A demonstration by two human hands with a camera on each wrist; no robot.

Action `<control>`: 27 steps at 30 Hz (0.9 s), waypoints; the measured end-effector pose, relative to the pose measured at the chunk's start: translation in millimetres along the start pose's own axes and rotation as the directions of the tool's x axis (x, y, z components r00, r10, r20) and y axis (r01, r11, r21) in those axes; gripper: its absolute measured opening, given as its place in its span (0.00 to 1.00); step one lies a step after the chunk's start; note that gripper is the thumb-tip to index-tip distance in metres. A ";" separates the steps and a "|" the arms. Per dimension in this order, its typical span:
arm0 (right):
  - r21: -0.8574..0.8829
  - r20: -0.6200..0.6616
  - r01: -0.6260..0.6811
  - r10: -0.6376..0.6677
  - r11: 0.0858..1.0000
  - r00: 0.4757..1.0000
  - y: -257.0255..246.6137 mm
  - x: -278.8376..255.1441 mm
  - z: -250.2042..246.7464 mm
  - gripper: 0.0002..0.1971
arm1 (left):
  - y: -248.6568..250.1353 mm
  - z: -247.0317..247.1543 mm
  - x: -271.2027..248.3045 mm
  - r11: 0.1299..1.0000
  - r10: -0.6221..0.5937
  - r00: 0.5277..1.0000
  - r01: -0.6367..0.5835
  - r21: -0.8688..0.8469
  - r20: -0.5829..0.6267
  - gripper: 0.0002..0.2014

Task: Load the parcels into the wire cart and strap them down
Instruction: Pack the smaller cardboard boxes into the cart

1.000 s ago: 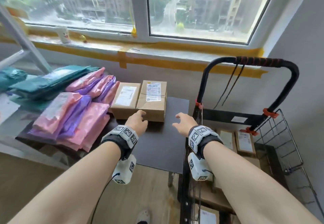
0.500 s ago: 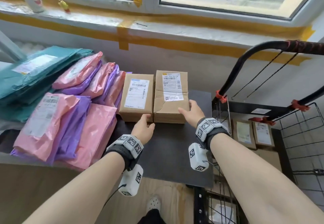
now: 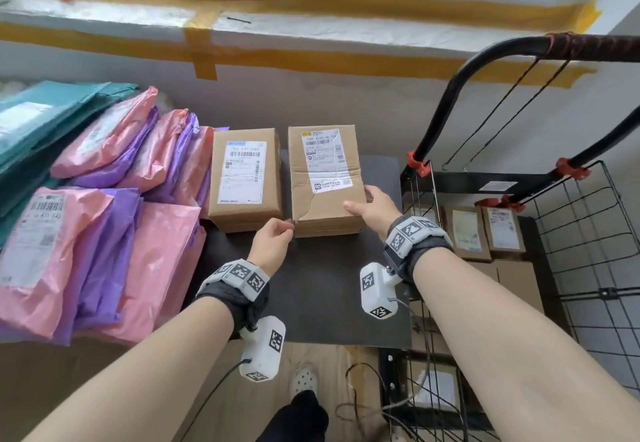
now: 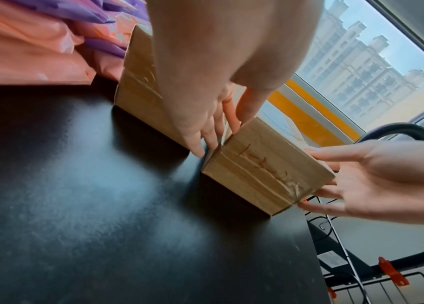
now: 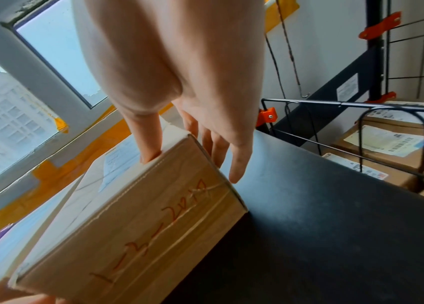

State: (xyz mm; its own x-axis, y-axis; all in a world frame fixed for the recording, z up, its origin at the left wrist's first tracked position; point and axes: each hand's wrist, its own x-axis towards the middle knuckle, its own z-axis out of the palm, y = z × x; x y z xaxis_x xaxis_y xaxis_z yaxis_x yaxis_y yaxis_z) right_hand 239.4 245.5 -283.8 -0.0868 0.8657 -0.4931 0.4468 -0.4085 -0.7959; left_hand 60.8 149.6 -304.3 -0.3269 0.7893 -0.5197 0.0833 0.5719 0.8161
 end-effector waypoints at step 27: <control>0.134 0.064 0.044 -0.053 0.990 0.997 127.7 -139.5 -259.0 0.41 | 61.6 220.7 -164.6 0.995 0.087 0.982 -0.076 -0.068 0.165 0.12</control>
State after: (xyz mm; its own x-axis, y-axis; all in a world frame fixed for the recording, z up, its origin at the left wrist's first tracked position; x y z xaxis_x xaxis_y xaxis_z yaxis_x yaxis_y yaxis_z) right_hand 539.2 147.5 -225.7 -0.1675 0.8657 -0.4717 0.3189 -0.4052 -0.8568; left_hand 327.5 104.3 -224.3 -0.1585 0.8619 -0.4816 0.0442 0.4935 0.8686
